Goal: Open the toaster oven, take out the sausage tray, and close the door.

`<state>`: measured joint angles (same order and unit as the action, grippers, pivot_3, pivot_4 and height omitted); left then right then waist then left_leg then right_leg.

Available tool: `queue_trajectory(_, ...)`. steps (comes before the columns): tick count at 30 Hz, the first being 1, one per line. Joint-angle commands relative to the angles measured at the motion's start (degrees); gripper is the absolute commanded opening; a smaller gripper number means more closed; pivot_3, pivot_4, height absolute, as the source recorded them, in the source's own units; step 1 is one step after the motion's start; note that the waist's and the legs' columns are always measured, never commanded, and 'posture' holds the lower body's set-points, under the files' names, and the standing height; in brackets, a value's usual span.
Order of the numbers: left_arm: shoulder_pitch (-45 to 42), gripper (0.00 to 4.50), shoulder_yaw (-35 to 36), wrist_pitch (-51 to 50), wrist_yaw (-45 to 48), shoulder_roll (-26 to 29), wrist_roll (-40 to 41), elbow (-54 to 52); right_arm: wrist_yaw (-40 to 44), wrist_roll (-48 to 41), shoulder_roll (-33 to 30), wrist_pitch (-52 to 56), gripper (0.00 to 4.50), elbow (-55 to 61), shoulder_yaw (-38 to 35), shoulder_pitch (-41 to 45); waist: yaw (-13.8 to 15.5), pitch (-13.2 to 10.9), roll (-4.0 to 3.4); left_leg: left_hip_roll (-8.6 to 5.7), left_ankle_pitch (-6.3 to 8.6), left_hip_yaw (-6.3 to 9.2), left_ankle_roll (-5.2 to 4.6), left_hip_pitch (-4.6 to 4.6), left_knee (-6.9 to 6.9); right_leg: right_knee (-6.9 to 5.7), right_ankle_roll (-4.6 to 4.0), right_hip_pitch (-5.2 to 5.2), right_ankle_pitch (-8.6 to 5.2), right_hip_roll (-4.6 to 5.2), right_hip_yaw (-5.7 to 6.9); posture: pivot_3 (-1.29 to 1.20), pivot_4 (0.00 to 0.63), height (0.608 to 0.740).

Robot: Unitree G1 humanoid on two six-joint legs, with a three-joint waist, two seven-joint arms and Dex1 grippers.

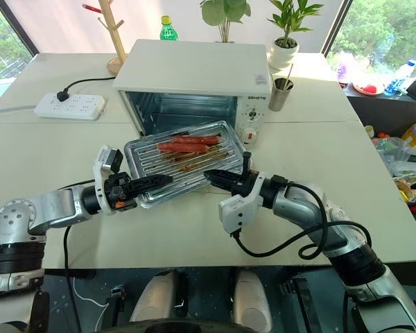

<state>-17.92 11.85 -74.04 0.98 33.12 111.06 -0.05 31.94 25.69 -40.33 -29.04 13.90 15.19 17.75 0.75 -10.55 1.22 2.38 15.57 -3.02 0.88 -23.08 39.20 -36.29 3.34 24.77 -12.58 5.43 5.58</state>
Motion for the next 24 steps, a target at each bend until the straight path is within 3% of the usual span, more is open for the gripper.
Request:
queue_trajectory(1, 0.63, 0.14, -0.78, 1.80, 0.81, 0.44, 1.94, -1.83, 0.10, -1.01, -0.03, -0.14, 0.00, 2.72, -1.48, -0.52, -0.02, 0.00, 0.00, -0.01, 0.00, -0.02, 0.00, 0.00, 0.00, 0.00, 0.00, 0.00, 0.00, 0.00, -0.01, 0.00, 0.150, 0.717)
queue_trajectory(2, 0.88, 0.14, -0.84, 1.98, 0.95, 0.43, 1.94, -1.90, 0.49, -1.56, -0.19, 0.14, 0.00, 2.74, -1.63, -0.66, -0.03, 0.00, 0.00, -0.01, 0.00, -0.01, 0.00, 0.00, 0.00, 0.00, 0.00, 0.00, 0.00, 0.00, 0.00, 0.00, 0.150, 0.717)
queue_trajectory(5, 1.71, 0.00, -0.91, 2.40, 1.16, 0.23, 1.94, -2.11, 1.56, -2.72, -0.48, 1.02, 0.96, 2.82, -2.11, -0.94, -0.04, 0.00, 0.00, 0.00, 0.00, -0.01, -0.01, 0.01, -0.01, 0.00, 0.00, 0.00, 0.00, -0.01, 0.00, 0.00, 0.150, 0.717)
queue_trajectory(9, 2.90, 0.00, -0.55, 2.77, 1.30, -0.59, 1.94, -2.14, 2.46, -2.69, -1.09, 1.42, 2.85, 3.41, -2.50, -1.23, -0.03, 0.00, -0.01, 0.00, 0.00, -0.01, -0.01, 0.01, -0.01, 0.01, 0.00, 0.00, 0.00, -0.02, 0.00, 0.00, 0.150, 0.717)
queue_trajectory(24, 12.78, 0.00, 6.73, 5.58, 0.15, -4.71, 1.94, -6.10, 11.03, -22.29, -5.50, 14.56, 2.85, 11.74, -13.46, -7.04, 0.03, 0.00, -0.01, 0.02, 0.03, 0.00, -0.05, 0.00, -0.02, 0.09, -0.09, -0.01, -0.06, -0.01, 0.00, 0.00, 0.150, 0.717)
